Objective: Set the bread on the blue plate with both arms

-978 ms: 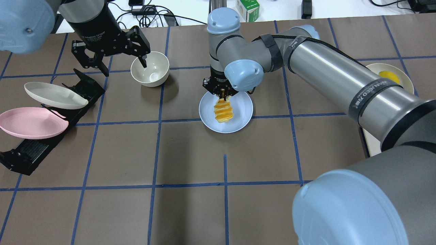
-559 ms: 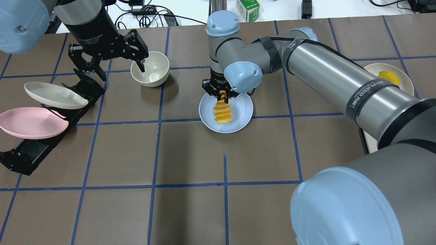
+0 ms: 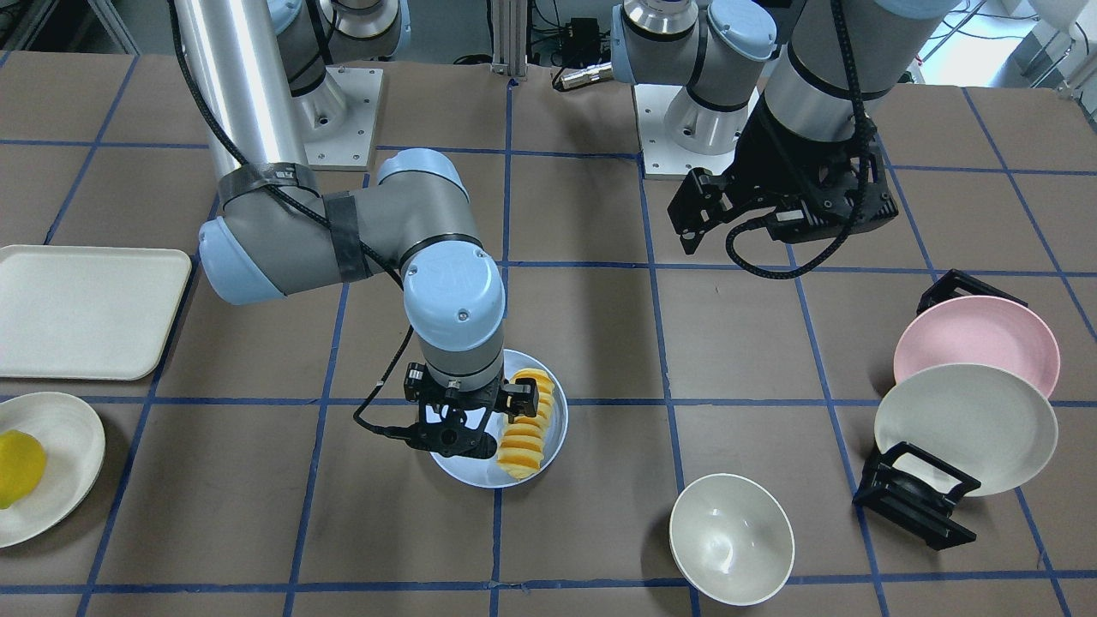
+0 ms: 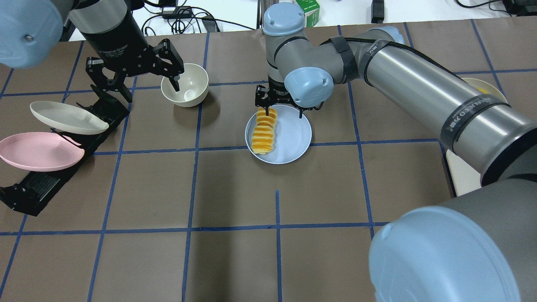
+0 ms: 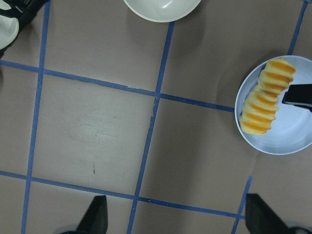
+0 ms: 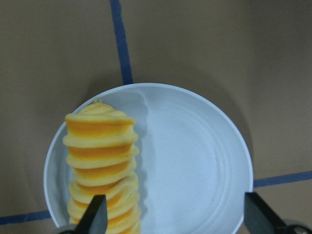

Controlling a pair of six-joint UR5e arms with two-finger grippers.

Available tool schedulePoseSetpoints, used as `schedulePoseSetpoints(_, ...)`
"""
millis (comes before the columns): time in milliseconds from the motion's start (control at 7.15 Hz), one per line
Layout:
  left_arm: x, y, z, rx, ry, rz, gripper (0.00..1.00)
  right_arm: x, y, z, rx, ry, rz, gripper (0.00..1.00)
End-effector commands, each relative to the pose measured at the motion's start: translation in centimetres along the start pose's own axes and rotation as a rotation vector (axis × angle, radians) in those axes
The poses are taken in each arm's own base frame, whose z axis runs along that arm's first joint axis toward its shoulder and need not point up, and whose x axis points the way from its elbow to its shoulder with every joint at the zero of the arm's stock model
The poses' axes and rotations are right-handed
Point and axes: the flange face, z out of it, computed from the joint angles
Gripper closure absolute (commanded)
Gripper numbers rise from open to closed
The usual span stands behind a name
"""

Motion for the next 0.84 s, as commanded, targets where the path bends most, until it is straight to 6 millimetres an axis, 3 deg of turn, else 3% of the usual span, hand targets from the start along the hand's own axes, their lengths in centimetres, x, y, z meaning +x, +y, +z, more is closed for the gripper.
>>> schedulePoseSetpoints(0,0.0,0.1,0.0,0.000,0.000,-0.002,0.00,6.5,-1.9,-4.6,-0.011,0.007,0.085,0.00)
schedulePoseSetpoints(140,0.0,0.0,0.1,-0.003,-0.001,-0.002,0.00,11.2,-2.7,-8.6,0.003,-0.012,0.066,0.00)
schedulePoseSetpoints(280,0.0,0.0,0.1,-0.003,-0.001,-0.004,0.00,16.0,-1.7,-12.8,-0.019,0.002,0.031,0.00)
schedulePoseSetpoints(419,0.0,0.0,0.2,-0.005,-0.001,-0.002,0.00,19.5,0.7,-17.4,-0.025,0.001,0.049,0.00)
schedulePoseSetpoints(559,0.1,0.1,0.2,-0.005,-0.001,0.001,0.00,21.8,3.5,-20.8,-0.047,0.004,0.066,0.00)
schedulePoseSetpoints(699,0.0,0.0,0.3,-0.006,-0.001,-0.001,0.00,22.3,6.3,-23.8,-0.036,-0.001,0.062,0.00)
